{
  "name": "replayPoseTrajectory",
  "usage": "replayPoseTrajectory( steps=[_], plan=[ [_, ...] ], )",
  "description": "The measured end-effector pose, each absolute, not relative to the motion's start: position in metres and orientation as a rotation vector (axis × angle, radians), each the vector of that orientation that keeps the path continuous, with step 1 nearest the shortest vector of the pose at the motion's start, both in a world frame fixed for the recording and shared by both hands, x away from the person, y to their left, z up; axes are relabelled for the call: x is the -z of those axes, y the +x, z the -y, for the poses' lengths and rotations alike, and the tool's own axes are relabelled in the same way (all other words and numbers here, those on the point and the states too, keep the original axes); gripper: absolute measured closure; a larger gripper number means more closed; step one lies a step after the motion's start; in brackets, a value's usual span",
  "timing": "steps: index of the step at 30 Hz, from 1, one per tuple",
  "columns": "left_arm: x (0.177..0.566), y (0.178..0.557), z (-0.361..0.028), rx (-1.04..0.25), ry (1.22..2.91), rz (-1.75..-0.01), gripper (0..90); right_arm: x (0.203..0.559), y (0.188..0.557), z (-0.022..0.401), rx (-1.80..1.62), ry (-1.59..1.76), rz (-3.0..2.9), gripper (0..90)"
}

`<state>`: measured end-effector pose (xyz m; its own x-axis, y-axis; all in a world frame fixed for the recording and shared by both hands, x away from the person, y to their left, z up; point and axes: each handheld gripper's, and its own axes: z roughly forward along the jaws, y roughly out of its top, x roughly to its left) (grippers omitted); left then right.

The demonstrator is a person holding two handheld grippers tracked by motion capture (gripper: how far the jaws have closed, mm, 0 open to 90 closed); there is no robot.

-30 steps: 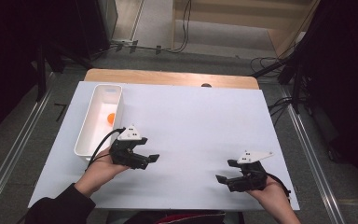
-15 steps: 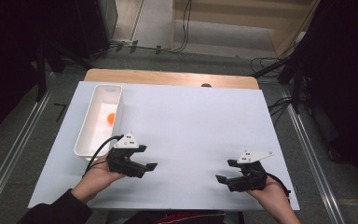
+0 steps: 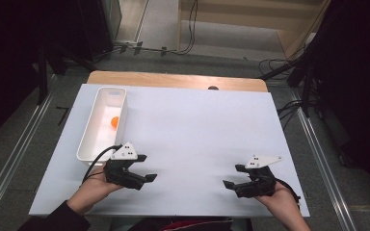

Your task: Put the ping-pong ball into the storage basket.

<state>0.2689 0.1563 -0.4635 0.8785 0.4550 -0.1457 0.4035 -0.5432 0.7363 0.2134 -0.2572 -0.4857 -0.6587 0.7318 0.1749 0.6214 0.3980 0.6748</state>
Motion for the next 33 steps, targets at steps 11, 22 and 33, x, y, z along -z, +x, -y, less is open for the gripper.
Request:
replayPoseTrajectory(
  steps=[11,22,33],
  plan=[
    [0.464,0.265,-0.167,-0.068,2.205,-0.636,21.7,0.485,0.213,0.257,-1.116,1.224,-2.492,20.7],
    [0.466,0.262,-0.174,-0.073,2.223,-0.646,21.7,0.485,0.213,0.257,-1.116,1.216,-2.492,20.7],
    [0.467,0.259,-0.181,-0.069,2.233,-0.653,21.7,0.485,0.213,0.257,-1.117,1.225,-2.485,20.7]
  ],
)
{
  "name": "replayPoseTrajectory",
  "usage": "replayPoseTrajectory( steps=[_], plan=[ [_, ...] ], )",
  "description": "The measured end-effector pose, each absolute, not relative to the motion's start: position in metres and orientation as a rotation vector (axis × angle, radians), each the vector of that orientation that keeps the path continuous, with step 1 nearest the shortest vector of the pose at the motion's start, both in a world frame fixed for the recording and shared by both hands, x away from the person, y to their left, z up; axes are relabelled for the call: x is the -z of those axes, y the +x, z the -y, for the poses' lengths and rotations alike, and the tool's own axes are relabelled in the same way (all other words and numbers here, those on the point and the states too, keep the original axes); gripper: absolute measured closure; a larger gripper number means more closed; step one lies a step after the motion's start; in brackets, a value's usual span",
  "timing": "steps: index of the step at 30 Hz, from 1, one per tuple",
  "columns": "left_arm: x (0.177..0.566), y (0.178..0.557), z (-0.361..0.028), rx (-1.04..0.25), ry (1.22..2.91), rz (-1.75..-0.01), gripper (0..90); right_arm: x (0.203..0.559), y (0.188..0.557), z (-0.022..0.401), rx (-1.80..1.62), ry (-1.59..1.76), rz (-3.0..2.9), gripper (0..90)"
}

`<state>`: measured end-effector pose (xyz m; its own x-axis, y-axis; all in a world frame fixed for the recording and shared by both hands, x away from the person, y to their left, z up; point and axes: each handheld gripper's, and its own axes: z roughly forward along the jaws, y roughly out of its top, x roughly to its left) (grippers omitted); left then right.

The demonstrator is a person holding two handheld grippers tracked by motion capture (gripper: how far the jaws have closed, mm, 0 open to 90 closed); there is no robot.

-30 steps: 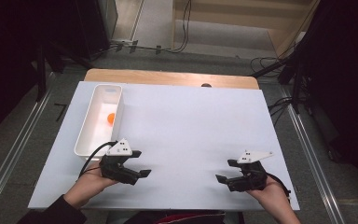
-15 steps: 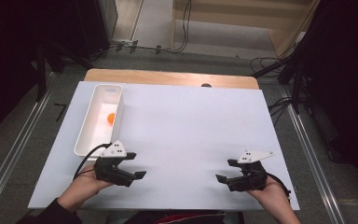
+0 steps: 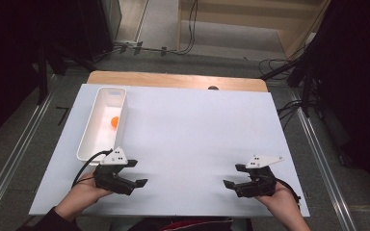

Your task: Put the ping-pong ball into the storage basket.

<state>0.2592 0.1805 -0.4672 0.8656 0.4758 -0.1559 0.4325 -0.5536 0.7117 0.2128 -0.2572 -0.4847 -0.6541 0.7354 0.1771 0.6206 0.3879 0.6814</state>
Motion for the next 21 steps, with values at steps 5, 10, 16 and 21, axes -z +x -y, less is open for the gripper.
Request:
replayPoseTrajectory(
  steps=[5,10,16,21],
  plan=[
    [0.4666,0.2580,-0.1816,-0.071,2.233,-0.648,21.7,0.4848,0.2129,0.2572,-1.114,1.222,-2.485,20.7],
    [0.4668,0.2581,-0.1815,-0.071,2.236,-0.646,21.7,0.4850,0.2130,0.2569,-1.113,1.221,-2.488,20.7],
    [0.4667,0.2581,-0.1816,-0.068,2.233,-0.648,21.7,0.4850,0.2130,0.2571,-1.113,1.218,-2.490,20.7],
    [0.4667,0.2582,-0.1817,-0.067,2.233,-0.646,21.7,0.4851,0.2131,0.2571,-1.112,1.218,-2.490,20.7]
  ],
)
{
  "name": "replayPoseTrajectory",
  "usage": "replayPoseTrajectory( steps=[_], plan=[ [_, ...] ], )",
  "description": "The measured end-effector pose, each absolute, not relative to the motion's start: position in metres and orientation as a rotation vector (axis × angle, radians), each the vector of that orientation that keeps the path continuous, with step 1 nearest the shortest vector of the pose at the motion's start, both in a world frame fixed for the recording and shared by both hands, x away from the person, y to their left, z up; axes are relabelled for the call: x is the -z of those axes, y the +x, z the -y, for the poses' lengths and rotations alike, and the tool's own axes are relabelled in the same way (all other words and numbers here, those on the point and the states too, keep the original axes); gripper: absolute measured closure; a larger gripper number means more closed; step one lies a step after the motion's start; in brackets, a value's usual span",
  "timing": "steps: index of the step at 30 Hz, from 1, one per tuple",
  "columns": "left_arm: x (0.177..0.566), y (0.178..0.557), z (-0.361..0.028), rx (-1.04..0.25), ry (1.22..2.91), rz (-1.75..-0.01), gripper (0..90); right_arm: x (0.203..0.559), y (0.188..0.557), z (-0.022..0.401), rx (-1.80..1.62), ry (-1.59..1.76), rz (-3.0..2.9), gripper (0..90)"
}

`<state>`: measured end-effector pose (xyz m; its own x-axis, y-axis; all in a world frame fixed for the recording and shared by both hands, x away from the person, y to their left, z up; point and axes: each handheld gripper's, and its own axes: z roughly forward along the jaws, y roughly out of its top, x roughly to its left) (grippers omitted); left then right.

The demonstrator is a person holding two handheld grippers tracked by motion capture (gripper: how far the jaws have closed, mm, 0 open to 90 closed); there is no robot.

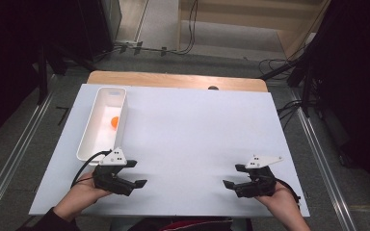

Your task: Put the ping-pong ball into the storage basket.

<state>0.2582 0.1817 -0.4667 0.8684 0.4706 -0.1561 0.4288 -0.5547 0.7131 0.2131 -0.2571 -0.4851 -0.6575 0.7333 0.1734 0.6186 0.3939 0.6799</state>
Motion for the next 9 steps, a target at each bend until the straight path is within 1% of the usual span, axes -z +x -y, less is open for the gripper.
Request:
replayPoseTrajectory(
  steps=[9],
  plan=[
    [0.4669,0.2584,-0.1821,-0.064,2.235,-0.641,21.7,0.4852,0.2131,0.2570,-1.109,1.216,-2.493,20.7]
  ],
)
